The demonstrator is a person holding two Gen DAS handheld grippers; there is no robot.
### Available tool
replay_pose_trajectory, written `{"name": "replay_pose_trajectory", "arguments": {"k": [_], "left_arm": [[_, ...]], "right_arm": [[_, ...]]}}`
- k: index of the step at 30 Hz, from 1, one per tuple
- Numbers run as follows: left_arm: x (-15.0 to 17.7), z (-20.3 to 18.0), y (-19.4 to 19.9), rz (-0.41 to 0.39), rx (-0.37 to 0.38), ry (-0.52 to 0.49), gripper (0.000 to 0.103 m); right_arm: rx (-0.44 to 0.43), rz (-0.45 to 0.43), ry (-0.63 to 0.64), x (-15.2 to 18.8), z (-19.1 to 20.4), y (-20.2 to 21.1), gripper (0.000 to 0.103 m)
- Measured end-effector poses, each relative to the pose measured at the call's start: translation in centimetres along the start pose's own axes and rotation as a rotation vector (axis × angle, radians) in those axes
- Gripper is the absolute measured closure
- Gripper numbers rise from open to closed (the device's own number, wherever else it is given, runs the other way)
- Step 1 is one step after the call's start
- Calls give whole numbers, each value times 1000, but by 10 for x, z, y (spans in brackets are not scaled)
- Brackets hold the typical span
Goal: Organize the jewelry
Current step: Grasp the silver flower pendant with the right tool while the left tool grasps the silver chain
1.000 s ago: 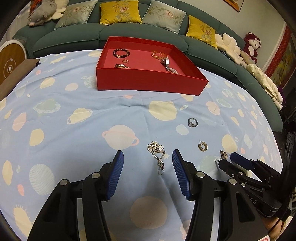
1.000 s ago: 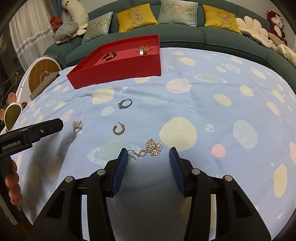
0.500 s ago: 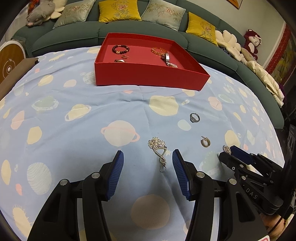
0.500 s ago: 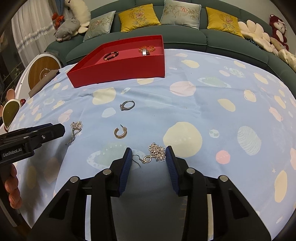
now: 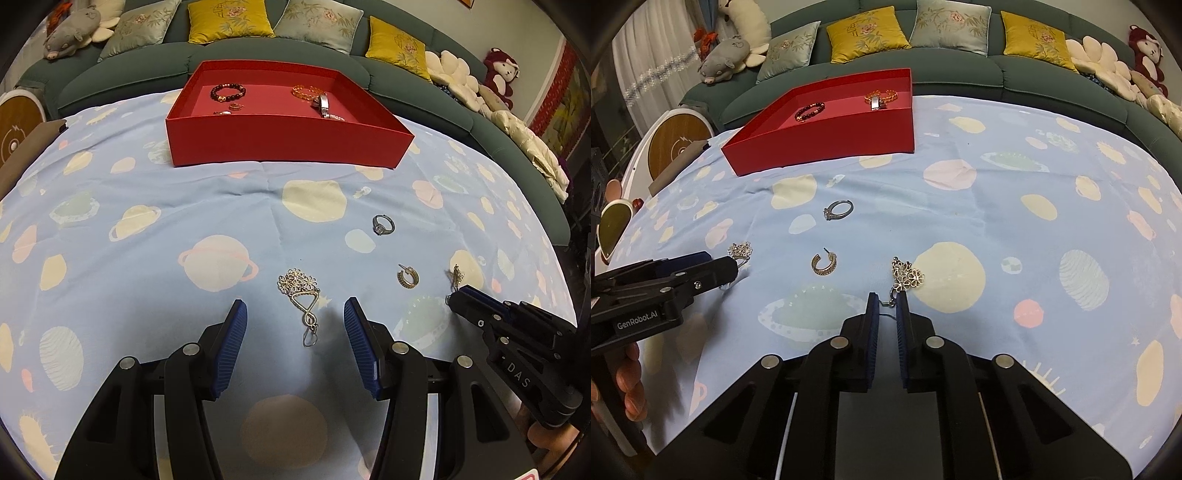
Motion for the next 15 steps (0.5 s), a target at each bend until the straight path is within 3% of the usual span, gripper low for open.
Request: {"name": "replay_pose_trajectory", "arguments": {"k": [15], "left_arm": [[-6, -10, -11, -40, -53, -64, 51]], "right_arm": [[31, -16, -25, -8, -6, -5, 83]]}}
Point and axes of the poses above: each gripper's, at about its wrist camera, not at the fingertips, and y roughly against the way its jaws point, z to its left, x to its underside, the point moved 8 cm from there along -y, roughly the way its jaws point, and after that the axes turned 1 degree about -z, right-handed, at the moved point
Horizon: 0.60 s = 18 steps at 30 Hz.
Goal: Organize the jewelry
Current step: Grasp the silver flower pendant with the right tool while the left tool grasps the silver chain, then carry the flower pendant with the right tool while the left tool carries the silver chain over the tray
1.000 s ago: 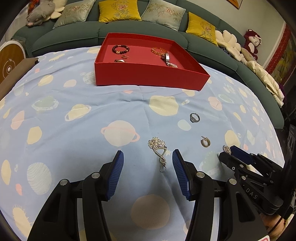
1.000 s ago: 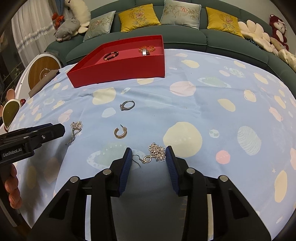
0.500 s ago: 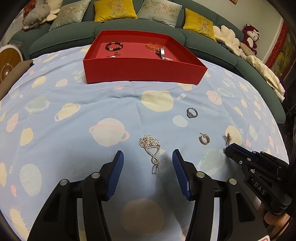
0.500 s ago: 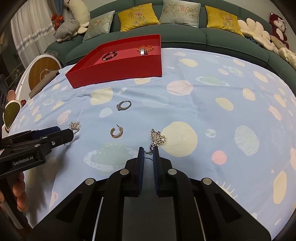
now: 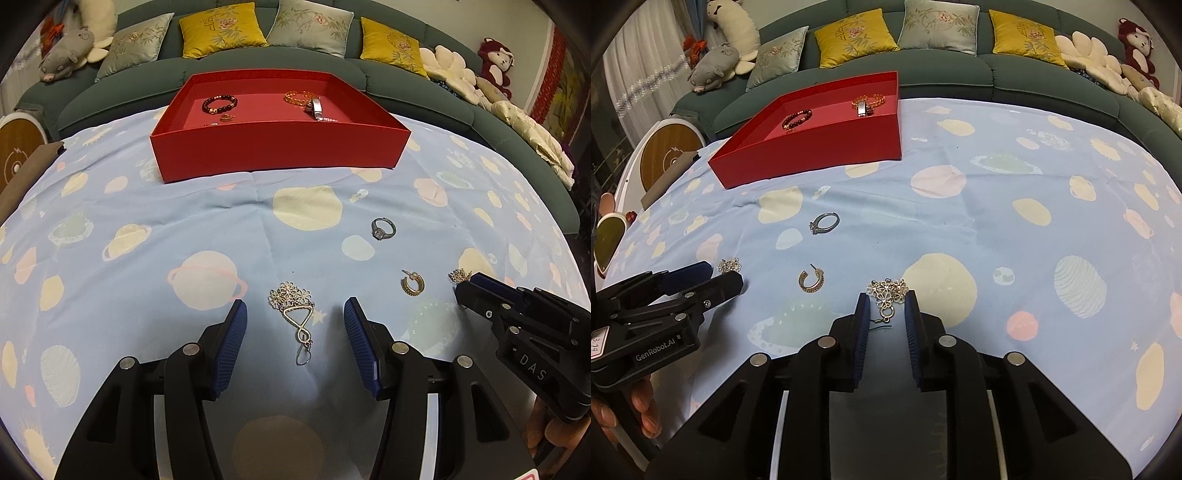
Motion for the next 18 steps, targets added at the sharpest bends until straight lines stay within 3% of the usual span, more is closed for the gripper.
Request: {"name": "replay_pose_trajectory", "arguments": {"k": [4, 8, 10, 18], "left_arm": [[-1, -5, -3, -15, -6, -31, 55], [-4, -8, -4, -29, -10, -45, 78], [-5, -8, -6, -27, 4, -37, 91], [-8, -9, 2, -13, 77, 5, 98]], "right_arm": [[11, -10, 10, -2, 1, -2, 82], [21, -13, 17, -3, 1, -3, 85], [28, -15, 15, -3, -1, -3, 94], [13, -25, 2, -5, -2, 4, 96]]}}
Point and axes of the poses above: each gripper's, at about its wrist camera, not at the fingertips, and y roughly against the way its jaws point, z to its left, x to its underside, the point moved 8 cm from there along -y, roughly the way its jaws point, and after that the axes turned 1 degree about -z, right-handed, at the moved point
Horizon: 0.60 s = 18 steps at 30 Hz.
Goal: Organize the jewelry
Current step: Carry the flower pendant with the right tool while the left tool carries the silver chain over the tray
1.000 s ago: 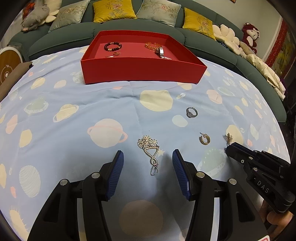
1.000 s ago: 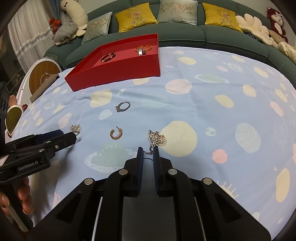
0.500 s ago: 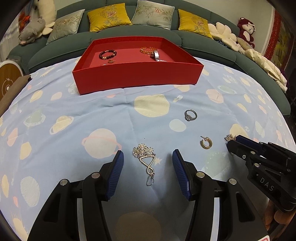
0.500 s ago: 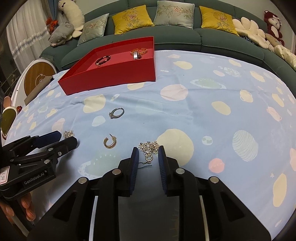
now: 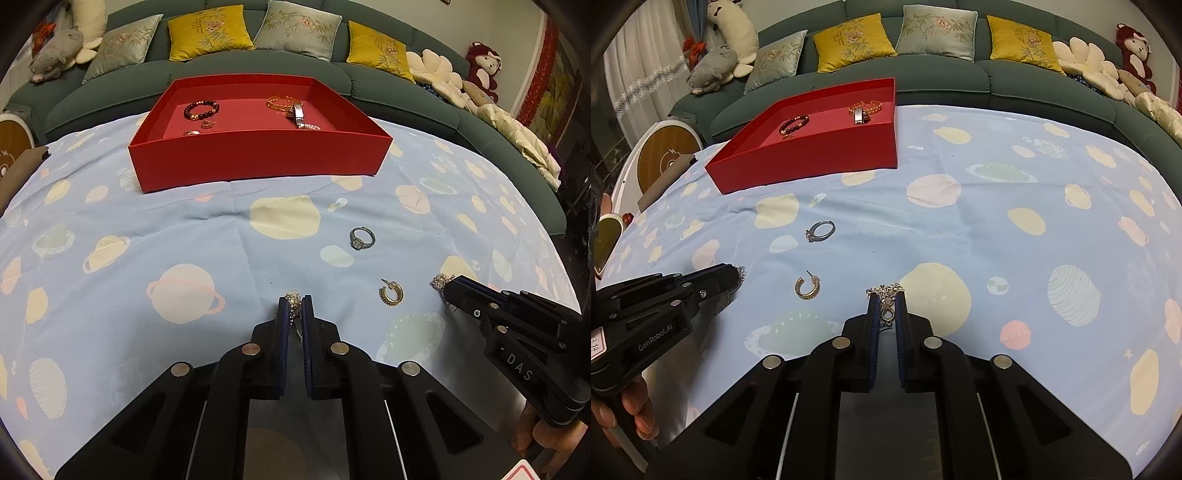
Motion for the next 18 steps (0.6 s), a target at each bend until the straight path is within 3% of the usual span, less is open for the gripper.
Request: {"name": "replay_pose_trajectory", "arguments": {"k": [8, 18], "left_arm": [[-12, 6, 32, -53, 51, 38, 98], [-24, 18, 54, -90, 64, 72, 98]], "right_arm": [[-32, -55, -19, -17, 2, 22, 96], [-66, -90, -18, -31, 19, 34, 96]]}}
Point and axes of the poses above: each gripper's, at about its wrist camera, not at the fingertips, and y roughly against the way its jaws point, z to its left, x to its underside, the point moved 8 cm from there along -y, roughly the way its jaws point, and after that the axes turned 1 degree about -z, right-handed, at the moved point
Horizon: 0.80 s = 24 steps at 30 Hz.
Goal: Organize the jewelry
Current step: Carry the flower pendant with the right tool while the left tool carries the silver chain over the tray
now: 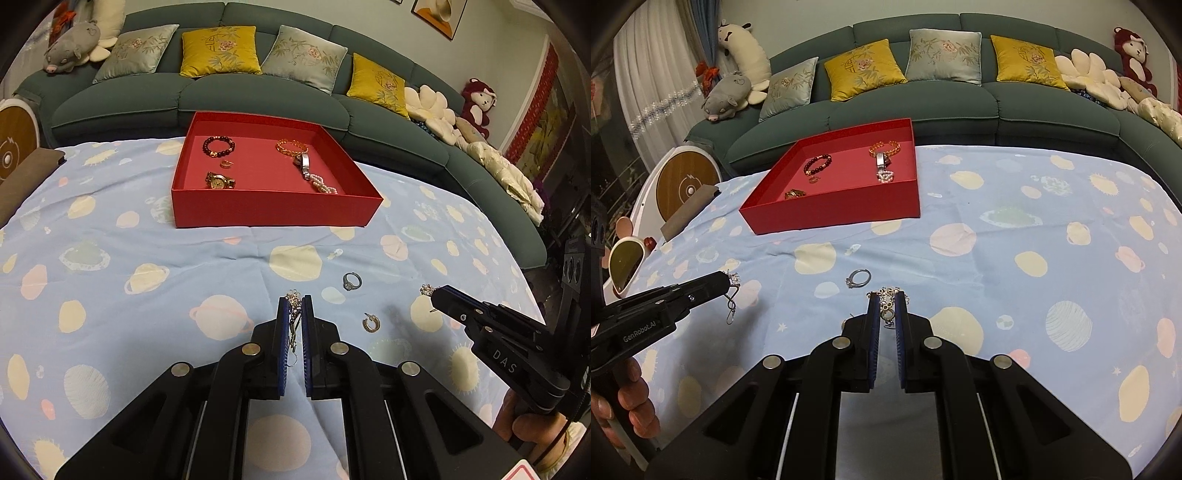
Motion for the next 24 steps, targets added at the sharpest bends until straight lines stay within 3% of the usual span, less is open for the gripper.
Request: {"name": "replay_pose_trajectory", "arguments": {"k": [24], "left_arm": [[-33, 10, 21, -82, -4, 50, 98]], "right_arm": [[-92, -77, 19, -44, 62, 8, 96]]}}
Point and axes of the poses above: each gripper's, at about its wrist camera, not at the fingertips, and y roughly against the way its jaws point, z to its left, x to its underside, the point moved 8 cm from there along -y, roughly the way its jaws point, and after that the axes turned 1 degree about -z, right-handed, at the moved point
